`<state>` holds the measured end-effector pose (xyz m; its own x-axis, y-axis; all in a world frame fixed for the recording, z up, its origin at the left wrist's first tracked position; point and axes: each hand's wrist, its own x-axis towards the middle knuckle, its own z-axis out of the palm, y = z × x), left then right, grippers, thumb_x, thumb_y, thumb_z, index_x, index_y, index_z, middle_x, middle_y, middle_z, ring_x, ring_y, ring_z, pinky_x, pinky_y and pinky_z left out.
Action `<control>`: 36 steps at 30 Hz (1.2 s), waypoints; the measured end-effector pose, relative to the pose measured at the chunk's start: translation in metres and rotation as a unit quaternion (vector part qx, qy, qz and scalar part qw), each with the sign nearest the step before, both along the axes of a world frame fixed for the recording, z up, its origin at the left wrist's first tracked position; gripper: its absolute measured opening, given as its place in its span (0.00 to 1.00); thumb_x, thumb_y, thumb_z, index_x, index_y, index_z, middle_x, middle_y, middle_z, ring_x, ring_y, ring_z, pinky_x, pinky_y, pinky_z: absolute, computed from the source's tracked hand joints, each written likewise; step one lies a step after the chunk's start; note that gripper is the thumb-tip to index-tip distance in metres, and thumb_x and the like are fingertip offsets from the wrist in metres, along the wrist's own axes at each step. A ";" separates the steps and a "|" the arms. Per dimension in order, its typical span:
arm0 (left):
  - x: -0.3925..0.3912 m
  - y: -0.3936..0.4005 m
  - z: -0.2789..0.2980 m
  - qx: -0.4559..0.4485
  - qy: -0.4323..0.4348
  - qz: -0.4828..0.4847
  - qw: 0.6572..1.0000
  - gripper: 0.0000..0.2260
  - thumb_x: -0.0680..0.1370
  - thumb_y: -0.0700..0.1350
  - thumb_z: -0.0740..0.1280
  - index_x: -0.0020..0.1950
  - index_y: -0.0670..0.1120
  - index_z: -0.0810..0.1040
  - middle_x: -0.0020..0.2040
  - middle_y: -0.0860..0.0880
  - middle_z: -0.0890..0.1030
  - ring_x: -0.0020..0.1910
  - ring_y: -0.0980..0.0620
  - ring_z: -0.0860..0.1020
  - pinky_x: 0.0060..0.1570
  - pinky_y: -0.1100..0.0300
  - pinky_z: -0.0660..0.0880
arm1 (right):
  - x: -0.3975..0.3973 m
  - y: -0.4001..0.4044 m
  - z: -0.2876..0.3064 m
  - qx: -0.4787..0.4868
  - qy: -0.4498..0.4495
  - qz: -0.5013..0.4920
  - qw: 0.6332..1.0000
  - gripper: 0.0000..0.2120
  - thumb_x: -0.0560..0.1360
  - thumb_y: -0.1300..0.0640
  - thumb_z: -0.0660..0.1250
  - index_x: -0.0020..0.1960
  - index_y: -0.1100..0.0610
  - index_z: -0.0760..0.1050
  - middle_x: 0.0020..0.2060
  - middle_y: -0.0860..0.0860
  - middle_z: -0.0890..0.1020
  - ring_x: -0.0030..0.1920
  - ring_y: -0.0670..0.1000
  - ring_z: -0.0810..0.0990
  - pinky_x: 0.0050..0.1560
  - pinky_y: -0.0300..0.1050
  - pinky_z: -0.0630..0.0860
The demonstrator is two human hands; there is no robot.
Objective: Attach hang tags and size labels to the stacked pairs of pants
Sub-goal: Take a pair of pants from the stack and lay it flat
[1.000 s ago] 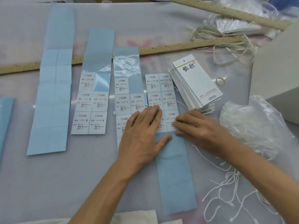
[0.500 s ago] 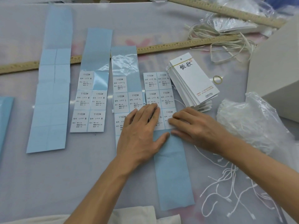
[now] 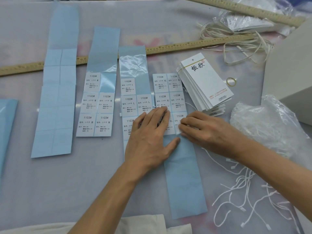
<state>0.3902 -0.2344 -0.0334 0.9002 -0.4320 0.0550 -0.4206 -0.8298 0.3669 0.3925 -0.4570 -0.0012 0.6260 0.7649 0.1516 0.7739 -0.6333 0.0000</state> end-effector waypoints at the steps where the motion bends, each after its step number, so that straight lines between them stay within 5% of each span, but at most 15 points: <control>1: 0.000 0.000 0.000 0.001 0.001 0.000 1.000 0.34 0.77 0.63 0.61 0.78 0.46 0.68 0.78 0.51 0.67 0.78 0.51 0.63 0.76 0.51 0.55 | 0.000 0.000 0.000 -0.002 0.002 -0.004 1.000 0.09 0.84 0.62 0.63 0.51 0.65 0.80 0.48 0.58 0.81 0.48 0.60 0.79 0.47 0.55 0.79; 5: 0.000 0.000 0.000 0.009 0.005 -0.002 1.000 0.35 0.77 0.64 0.60 0.79 0.46 0.67 0.78 0.51 0.67 0.78 0.51 0.62 0.76 0.52 0.53 | 0.003 -0.001 0.003 0.012 0.017 -0.022 1.000 0.04 0.79 0.66 0.68 0.52 0.65 0.81 0.49 0.58 0.82 0.47 0.60 0.80 0.45 0.55 0.80; 10: 0.000 0.000 0.001 0.004 0.002 0.000 1.000 0.34 0.77 0.64 0.60 0.78 0.46 0.68 0.78 0.51 0.67 0.77 0.52 0.63 0.76 0.53 0.53 | 0.005 0.005 0.003 0.026 0.048 -0.019 0.998 0.13 0.85 0.55 0.63 0.53 0.63 0.81 0.49 0.56 0.82 0.48 0.59 0.79 0.49 0.54 0.79; 17: 0.000 0.001 0.000 0.007 0.003 -0.007 1.000 0.35 0.77 0.64 0.60 0.78 0.46 0.67 0.78 0.51 0.67 0.78 0.51 0.62 0.76 0.52 0.53 | 0.007 0.000 0.003 0.003 0.032 -0.001 0.999 0.06 0.82 0.65 0.65 0.54 0.65 0.80 0.50 0.58 0.82 0.48 0.60 0.79 0.46 0.56 0.79; 21: -0.001 0.001 -0.002 0.002 -0.001 -0.007 1.000 0.34 0.77 0.64 0.60 0.78 0.45 0.67 0.78 0.50 0.67 0.77 0.51 0.63 0.76 0.51 0.55 | 0.005 0.014 0.009 0.038 0.043 -0.093 0.994 0.08 0.81 0.63 0.66 0.45 0.64 0.80 0.44 0.57 0.81 0.44 0.61 0.80 0.41 0.56 0.78; 25: -0.002 0.001 0.002 0.004 -0.008 -0.017 1.000 0.33 0.78 0.63 0.60 0.77 0.45 0.70 0.78 0.49 0.68 0.77 0.50 0.64 0.75 0.50 0.56 | -0.007 0.028 0.026 0.204 -0.006 -0.256 0.945 0.03 0.77 0.67 0.68 0.44 0.64 0.78 0.42 0.55 0.80 0.41 0.56 0.79 0.43 0.48 0.77; 27: -0.002 0.002 0.004 0.004 -0.007 -0.022 1.000 0.33 0.78 0.62 0.62 0.77 0.45 0.70 0.78 0.49 0.68 0.78 0.49 0.64 0.75 0.51 0.56 | -0.025 0.032 0.032 0.336 -0.019 -0.376 0.863 0.04 0.77 0.67 0.68 0.45 0.60 0.78 0.41 0.52 0.80 0.41 0.51 0.78 0.45 0.40 0.76; 28: -0.002 0.001 0.005 0.007 0.000 -0.024 1.000 0.33 0.78 0.62 0.63 0.78 0.45 0.69 0.78 0.49 0.67 0.78 0.49 0.64 0.76 0.50 0.55 | -0.038 0.035 0.033 0.421 -0.005 -0.441 0.792 0.05 0.78 0.64 0.68 0.46 0.56 0.78 0.41 0.50 0.80 0.41 0.48 0.79 0.45 0.37 0.76; 30: 0.001 -0.002 0.014 0.052 0.027 -0.034 0.998 0.34 0.79 0.62 0.62 0.80 0.44 0.65 0.79 0.48 0.65 0.79 0.48 0.62 0.77 0.49 0.54 | -0.067 0.046 0.031 0.585 0.034 -0.537 0.607 0.09 0.79 0.61 0.69 0.44 0.49 0.80 0.39 0.45 0.82 0.40 0.45 0.81 0.44 0.35 0.79; 33: 0.007 -0.019 0.029 0.154 0.035 -0.038 0.987 0.32 0.80 0.59 0.62 0.78 0.43 0.63 0.76 0.45 0.65 0.75 0.44 0.64 0.77 0.44 0.53 | -0.102 0.065 0.021 0.725 0.070 -0.588 0.353 0.13 0.79 0.67 0.68 0.41 0.53 0.82 0.33 0.46 0.83 0.34 0.44 0.81 0.39 0.37 0.82; 36: 0.011 -0.041 0.049 0.177 0.016 -0.024 0.984 0.20 0.75 0.47 0.72 0.66 0.45 0.73 0.64 0.44 0.72 0.63 0.42 0.73 0.67 0.45 0.65 | -0.120 0.078 0.018 0.751 0.090 -0.607 0.243 0.10 0.77 0.72 0.65 0.42 0.60 0.78 0.27 0.47 0.82 0.28 0.43 0.81 0.31 0.37 0.81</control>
